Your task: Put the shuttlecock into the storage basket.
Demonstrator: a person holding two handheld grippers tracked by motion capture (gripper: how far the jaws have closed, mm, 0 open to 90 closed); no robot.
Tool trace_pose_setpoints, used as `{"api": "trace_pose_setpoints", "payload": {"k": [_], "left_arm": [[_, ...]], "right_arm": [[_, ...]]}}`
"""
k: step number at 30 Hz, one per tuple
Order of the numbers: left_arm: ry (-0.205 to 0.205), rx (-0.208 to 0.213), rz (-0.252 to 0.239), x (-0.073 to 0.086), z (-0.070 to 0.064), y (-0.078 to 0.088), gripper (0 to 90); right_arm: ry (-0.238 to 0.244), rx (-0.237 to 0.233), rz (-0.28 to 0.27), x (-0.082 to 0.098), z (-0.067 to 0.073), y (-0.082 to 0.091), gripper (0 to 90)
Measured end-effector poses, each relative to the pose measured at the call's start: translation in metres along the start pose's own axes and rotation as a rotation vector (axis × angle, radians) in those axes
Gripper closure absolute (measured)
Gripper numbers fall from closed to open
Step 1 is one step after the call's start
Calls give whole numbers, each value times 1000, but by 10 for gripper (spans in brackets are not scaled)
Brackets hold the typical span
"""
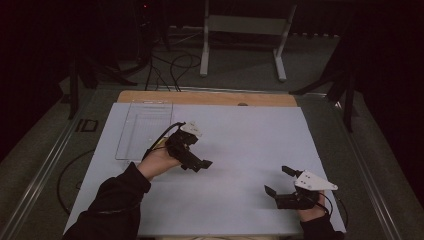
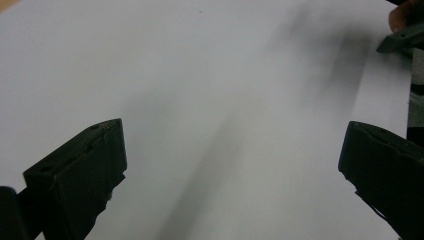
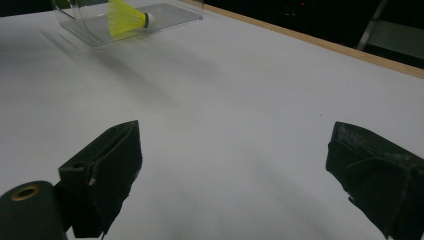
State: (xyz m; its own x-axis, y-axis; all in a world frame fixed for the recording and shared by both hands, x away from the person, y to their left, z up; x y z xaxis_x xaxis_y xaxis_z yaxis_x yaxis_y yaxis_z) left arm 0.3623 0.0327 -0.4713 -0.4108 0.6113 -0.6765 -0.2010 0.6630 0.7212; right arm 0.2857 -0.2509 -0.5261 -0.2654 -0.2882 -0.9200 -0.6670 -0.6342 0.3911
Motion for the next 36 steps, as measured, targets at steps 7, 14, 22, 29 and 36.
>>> {"api": "trace_pose_setpoints", "payload": {"k": [7, 14, 22, 29, 36], "left_arm": [[-9, 45, -6, 13, -10, -10, 0], [-22, 68, -33, 26, -19, -11, 0], [-39, 82, -67, 42, -27, -10, 0], [-50, 99, -94, 57, -36, -9, 0], [-60, 100, -106, 75, -43, -11, 0]], "right_arm": [[-3, -2, -1, 0, 0, 0, 80], [-4, -1, -2, 0, 0, 0, 80], [-4, -1, -2, -1, 0, 0, 80], [-5, -2, 1, 0, 1, 0, 80], [-5, -1, 1, 0, 0, 0, 80]]}}
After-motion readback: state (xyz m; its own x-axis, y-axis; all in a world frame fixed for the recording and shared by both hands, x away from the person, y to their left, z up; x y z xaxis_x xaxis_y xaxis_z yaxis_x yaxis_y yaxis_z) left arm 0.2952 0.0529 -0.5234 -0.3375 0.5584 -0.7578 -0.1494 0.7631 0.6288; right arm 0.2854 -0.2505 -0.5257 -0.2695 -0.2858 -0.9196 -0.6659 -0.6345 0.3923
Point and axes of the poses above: each handheld gripper's, and its own axes: y roughly backward along the jaws, x roughly out of its underside, z roughly to its left, the point moved 7 cm from there along -y, roughly forward along the jaws, and after that the axes turned 1 degree about -z, right-handed, at the moved point
